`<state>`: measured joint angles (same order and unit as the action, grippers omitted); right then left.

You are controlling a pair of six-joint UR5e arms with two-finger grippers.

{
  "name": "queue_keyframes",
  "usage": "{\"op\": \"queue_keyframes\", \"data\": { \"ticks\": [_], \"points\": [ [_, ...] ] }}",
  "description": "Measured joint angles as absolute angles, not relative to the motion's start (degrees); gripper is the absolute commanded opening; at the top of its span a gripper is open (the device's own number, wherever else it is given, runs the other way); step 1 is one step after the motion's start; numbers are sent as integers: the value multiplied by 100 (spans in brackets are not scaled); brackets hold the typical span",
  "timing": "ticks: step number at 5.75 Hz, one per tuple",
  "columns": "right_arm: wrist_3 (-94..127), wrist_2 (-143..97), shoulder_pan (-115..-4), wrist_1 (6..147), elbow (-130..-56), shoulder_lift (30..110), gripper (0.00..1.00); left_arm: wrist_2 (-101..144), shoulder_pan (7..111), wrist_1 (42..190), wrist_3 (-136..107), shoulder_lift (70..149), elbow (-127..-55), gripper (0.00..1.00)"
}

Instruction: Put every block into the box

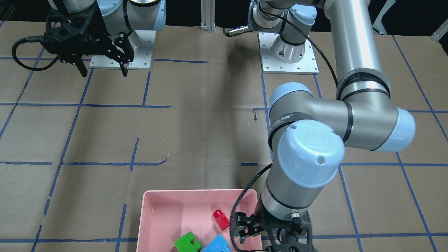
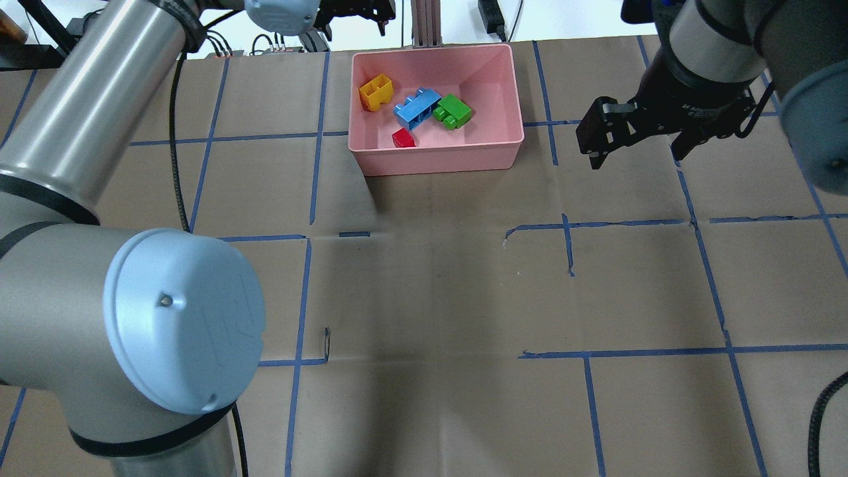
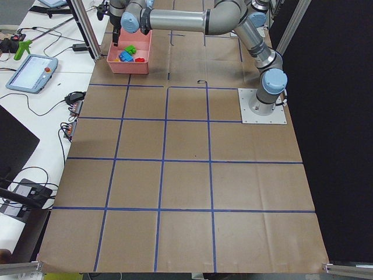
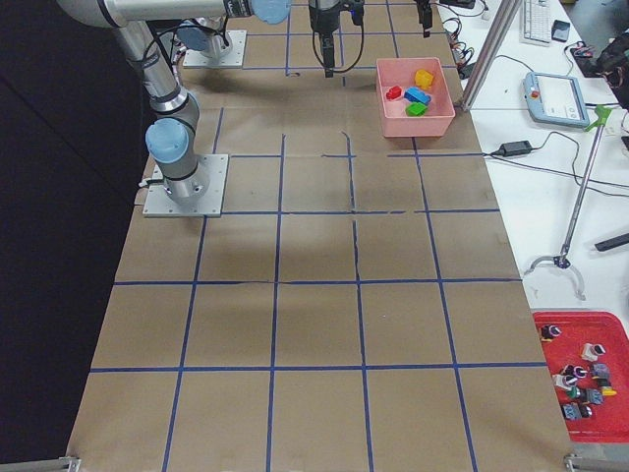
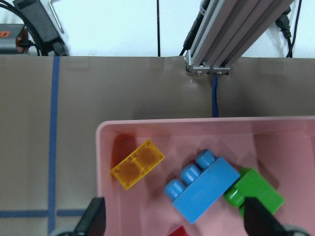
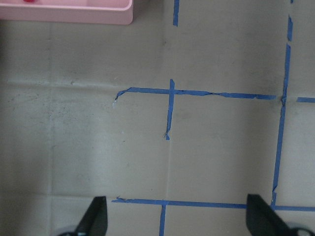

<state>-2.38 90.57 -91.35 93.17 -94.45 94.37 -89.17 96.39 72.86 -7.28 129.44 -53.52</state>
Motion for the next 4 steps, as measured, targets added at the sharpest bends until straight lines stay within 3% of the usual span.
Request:
{"op": "queue_keyframes", "data": {
  "ticks": [2,4],
  "points": [
    [-232,9076,-9146,9289,-9248,9098,100,-8921,9389,7642,-340,11869,-6281,100],
    [-230,9029,-9147,9253,-9132,9370,100,-8940,9357,8307,-254,10752,-7126,97]
  ]
}}
